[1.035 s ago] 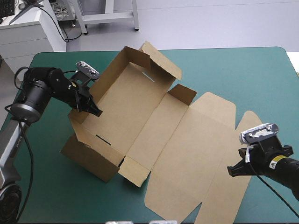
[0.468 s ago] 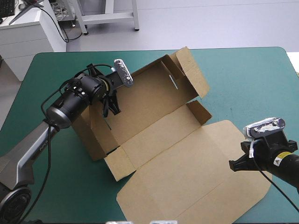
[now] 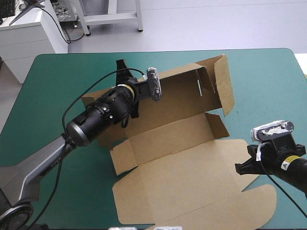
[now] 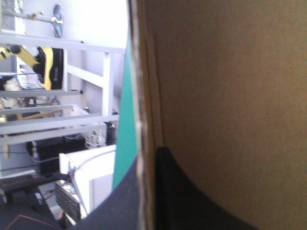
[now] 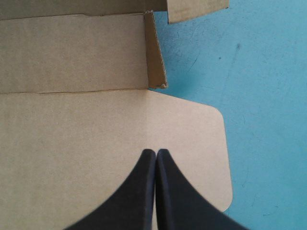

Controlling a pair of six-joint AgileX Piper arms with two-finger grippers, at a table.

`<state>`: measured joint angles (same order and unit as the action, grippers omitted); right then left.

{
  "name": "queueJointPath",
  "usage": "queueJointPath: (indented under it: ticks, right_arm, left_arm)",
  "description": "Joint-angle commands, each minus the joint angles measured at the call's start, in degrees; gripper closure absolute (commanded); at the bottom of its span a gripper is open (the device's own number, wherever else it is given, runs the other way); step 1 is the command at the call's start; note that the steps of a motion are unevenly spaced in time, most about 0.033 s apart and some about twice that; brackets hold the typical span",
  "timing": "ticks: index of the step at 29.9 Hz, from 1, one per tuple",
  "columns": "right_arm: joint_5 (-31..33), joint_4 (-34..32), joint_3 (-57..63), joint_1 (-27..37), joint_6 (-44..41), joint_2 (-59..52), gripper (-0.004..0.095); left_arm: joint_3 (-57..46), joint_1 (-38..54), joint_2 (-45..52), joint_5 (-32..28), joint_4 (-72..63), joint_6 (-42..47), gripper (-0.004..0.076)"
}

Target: Fold the box

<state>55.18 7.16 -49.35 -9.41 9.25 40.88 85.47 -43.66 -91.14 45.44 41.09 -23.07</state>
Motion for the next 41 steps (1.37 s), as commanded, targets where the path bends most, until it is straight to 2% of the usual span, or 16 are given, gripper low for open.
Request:
queueJointPath:
  ticks: [1,8,14,19,32,41]
  right_arm:
    - [-3.4,0.1,-2.1,0.3,-0.3,0.0,0.0927]
    - [-3.3,0.1,-2.1,0.3,-0.8,0.0,0.0927]
    - [-3.3,0.1,-2.1,0.3,-1.0,0.0,0.0927]
    - [-3.3,0.1,-2.1,0.3,-1.0,0.0,0.0927]
    - [-3.7,-0.1,-2.1,0.3,-1.0,0.0,0.0927]
    - [-4.8,-0.1,-2.7,0.3,-1.5,0.0,0.0927]
  left_arm:
    - [1.9,-2.4,2.3,-3.4,8.4,1.4,0.0732]
    - [1.9,-2.8,2.4,-2.4,12.9,3.5,0.0732]
    - [-0.8,-5.0,3.5,-8.0,21.1,7.9,0.0732]
    - [-2.8,-5.8,3.6,-7.7,21.2,8.4,0.0732]
    - [-13.9,-10.0,3.6,-6.8,23.8,18.3,0.0732]
    - [-19.7,-10.0,3.6,-6.8,26.3,21.4,0.0732]
